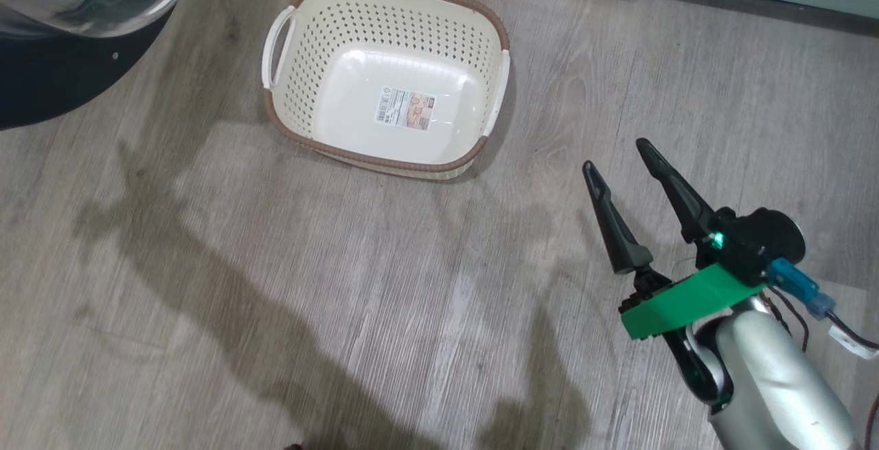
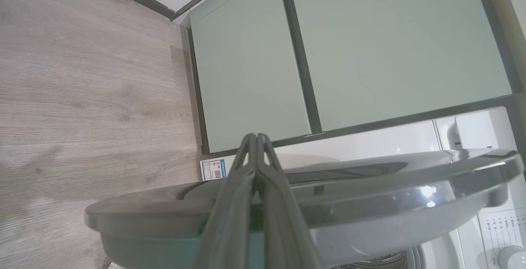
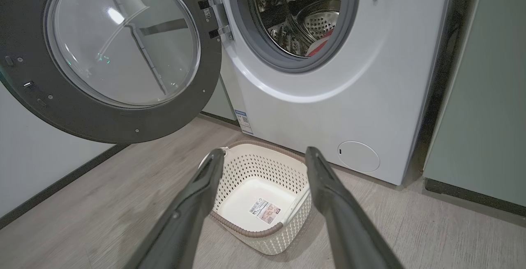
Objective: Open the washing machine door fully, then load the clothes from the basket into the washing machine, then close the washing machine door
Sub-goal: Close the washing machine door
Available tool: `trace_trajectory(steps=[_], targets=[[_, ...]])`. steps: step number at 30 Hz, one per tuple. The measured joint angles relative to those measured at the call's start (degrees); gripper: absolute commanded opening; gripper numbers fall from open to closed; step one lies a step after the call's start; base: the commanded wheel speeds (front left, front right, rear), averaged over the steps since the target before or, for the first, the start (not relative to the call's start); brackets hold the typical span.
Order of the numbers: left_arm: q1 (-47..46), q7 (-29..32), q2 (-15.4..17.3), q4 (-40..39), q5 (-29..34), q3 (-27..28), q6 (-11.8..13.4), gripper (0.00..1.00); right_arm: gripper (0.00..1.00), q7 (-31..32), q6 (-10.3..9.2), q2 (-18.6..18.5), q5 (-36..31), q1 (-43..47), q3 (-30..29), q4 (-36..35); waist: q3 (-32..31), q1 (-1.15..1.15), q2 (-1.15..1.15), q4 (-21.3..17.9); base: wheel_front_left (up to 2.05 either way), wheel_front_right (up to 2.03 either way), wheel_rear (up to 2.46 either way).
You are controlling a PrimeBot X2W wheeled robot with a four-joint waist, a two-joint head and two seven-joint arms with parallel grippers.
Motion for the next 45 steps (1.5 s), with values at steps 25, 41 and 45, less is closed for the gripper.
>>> trace_trajectory(steps=[25,41,45], targets=[[14.86,26.77,-9.04,-16.52,-10.70,-9.09,-0.60,0.00,1.00,0.00,0.00,3.85,0.01,2.13,-0.56,1.71,-10.08,0.00,0.00,-1.67,0.00,0.00,0.00],[21.67,29.04,-14.74,-20.52,-16.99,-11.34,-1.01,0.00,1.00,0.00,0.00,4.44,0.01,5.00,-1.13,1.97,-14.37,-0.01,0.00,-5.40,0.00,0.00,0.00],[24.02,30.61,-16.29,-21.60,-19.15,-11.55,-1.01,0.00,1.00,0.00,0.00,4.94,0.01,5.02,-1.15,1.98,-14.66,-0.01,0.00,-6.69,0.00,0.00,0.00]])
